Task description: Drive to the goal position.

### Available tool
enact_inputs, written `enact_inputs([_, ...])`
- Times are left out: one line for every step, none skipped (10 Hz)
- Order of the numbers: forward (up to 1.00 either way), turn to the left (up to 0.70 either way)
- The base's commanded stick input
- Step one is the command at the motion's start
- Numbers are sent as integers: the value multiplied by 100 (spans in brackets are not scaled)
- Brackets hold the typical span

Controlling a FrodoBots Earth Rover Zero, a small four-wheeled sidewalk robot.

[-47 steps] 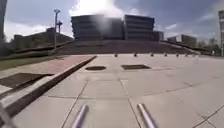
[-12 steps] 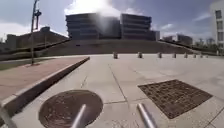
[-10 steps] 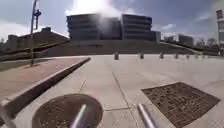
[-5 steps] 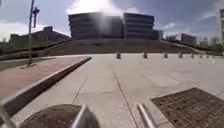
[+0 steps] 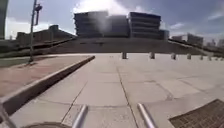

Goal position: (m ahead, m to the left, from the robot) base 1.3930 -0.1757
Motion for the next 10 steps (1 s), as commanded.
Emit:
enact_inputs([70, 0])
enact_inputs([70, 0])
enact_inputs([70, 0])
enact_inputs([70, 0])
enact_inputs([70, 0])
enact_inputs([70, 0])
enact_inputs([70, 0])
enact_inputs([70, 0])
enact_inputs([70, 0])
enact_inputs([70, 0])
